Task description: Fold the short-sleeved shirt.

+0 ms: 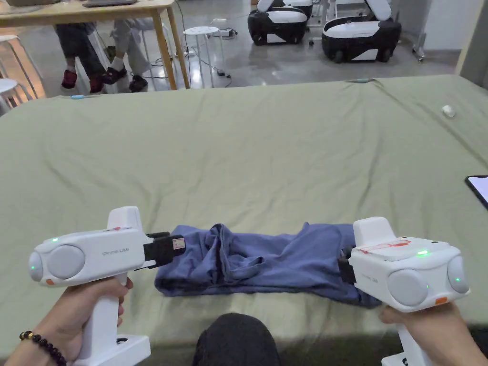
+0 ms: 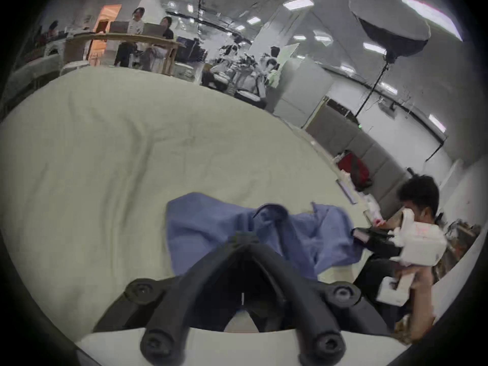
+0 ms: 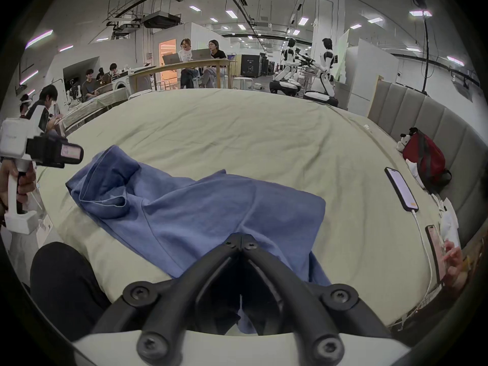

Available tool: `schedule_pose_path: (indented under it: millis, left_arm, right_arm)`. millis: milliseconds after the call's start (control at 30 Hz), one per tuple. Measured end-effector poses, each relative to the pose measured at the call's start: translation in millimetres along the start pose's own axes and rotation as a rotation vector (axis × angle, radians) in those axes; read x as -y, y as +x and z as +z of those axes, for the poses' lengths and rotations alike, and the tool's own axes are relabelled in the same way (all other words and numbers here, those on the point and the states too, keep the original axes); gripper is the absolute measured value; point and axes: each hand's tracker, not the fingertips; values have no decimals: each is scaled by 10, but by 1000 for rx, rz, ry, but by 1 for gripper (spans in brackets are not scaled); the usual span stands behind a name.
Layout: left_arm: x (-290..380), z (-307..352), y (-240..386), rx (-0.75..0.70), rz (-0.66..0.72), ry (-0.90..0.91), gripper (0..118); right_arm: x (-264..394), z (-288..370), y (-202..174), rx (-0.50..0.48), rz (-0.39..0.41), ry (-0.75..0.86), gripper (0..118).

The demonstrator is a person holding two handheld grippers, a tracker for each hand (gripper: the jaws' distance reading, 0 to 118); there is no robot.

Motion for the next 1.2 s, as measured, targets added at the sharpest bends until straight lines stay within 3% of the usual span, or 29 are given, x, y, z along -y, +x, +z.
schedule_pose_path:
  millis: [133, 533, 667, 800, 933, 1200]
  left_arm:
    - [42, -147, 112, 94, 29, -48, 0]
    - [76, -991, 743, 155, -95, -247, 0]
    - [-41, -1141, 659, 173, -77, -264, 0]
    - [-63, -920, 673, 160, -99, -231, 0]
    - [-180, -457, 552, 197, -32, -126, 0]
    - [-309, 218, 2, 44, 26, -26, 0]
  right_arm:
    - [5, 15, 8, -7, -3, -2, 0]
    - [21, 26, 169, 12, -24, -12, 0]
    - [46, 19, 214, 20, -32, -18, 0]
    - [54, 43, 215, 19, -36, -20, 0]
    - [58, 42, 198, 12, -30, -15, 0]
    - [46, 36, 155, -29, -14, 6, 0]
